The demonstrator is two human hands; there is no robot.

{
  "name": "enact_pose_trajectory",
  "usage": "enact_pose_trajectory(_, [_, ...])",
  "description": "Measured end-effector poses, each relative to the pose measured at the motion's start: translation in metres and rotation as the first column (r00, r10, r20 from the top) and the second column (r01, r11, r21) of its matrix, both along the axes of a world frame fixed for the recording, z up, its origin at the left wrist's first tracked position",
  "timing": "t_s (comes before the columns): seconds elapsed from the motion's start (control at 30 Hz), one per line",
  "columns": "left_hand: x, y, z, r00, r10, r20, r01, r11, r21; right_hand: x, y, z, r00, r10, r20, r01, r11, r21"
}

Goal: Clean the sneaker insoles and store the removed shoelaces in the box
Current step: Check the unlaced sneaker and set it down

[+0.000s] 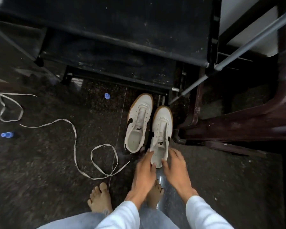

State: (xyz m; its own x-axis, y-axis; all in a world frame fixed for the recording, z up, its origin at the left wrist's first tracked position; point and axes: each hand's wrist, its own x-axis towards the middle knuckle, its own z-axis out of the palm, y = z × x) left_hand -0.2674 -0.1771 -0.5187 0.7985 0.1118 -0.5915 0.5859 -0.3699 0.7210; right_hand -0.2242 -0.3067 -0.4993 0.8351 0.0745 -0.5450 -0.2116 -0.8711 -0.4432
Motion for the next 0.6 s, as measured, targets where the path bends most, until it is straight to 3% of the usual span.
enact_pose_trajectory(0.2, [-0.018,0.020,0.128,0.983,-0.153,0.104,0.143,0.985,0.092,-0.013,0.028,0.134,0.982,0.142,0.128,-0.140,0.990,-0.026])
enact_pose_trajectory(0.33, [-0.017,0.038,0.211,0.938,-0.252,0.236,0.169,0.931,0.322,-0.019,0.047,0.220,0.942,0.219,0.255,-0.184,0.971,-0.153])
enact_pose_trajectory(0.47, [0.002,0.054,0.292,0.840,-0.487,0.238,0.297,0.781,0.550,-0.012,0.058,0.300,0.921,0.186,0.343,-0.098,0.961,-0.257])
enact_pose_trajectory(0.6, [0.034,0.051,0.348,0.771,-0.592,0.234,0.341,0.694,0.635,0.004,0.044,0.352,0.906,0.121,0.406,0.012,0.950,-0.311])
